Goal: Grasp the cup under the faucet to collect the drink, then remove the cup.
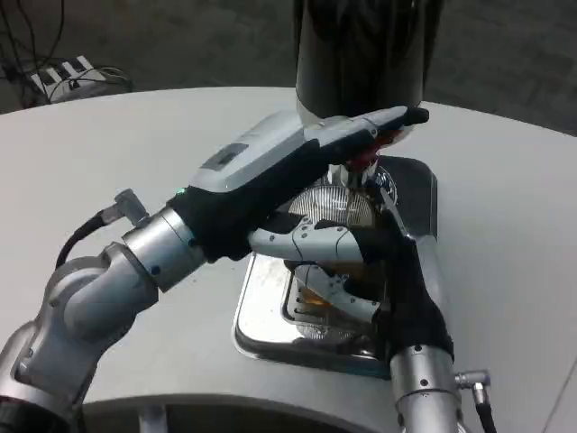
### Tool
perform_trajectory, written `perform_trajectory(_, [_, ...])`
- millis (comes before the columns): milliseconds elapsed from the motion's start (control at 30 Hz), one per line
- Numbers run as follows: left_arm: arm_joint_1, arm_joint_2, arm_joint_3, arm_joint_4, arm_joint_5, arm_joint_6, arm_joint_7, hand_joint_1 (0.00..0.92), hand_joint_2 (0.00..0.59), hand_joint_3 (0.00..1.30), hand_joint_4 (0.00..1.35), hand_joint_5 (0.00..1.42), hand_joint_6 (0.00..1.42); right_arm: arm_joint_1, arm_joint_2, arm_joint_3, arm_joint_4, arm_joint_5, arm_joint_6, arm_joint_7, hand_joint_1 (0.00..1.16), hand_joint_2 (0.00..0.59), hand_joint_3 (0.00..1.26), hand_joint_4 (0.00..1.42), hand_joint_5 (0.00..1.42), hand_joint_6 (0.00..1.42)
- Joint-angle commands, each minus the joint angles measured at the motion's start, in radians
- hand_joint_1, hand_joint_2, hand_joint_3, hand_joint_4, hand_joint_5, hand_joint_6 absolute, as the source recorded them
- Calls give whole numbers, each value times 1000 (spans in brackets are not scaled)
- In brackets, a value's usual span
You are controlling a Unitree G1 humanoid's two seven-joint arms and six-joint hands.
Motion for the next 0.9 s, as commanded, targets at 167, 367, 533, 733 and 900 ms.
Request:
perform_trajectory(167, [26, 17, -22, 20, 31, 20, -29, 0, 78, 125, 91, 168, 101, -20, 21, 8, 27, 5, -32, -19, 857, 171, 102, 123, 121, 209])
perform_trajectory(367, [29, 19, -19, 19, 29, 19, -27, 0, 78, 125, 93, 174, 102, -25, 25, 10, 34, 3, -34, -30, 851, 184, 102, 128, 130, 211])
perform_trajectory(533, [29, 20, -18, 19, 28, 18, -27, 0, 77, 125, 93, 177, 102, -26, 26, 13, 36, 4, -34, -33, 849, 185, 111, 138, 131, 212])
perform_trajectory(733, [32, 24, -16, 14, 29, 18, -26, 0, 77, 125, 94, 178, 102, -28, 29, 16, 41, 5, -35, -35, 852, 187, 120, 139, 132, 226])
perform_trajectory(900, [33, 28, -15, 10, 30, 17, -26, 0, 77, 125, 95, 178, 102, -40, 28, 21, 50, 4, -33, -32, 858, 189, 124, 148, 144, 230])
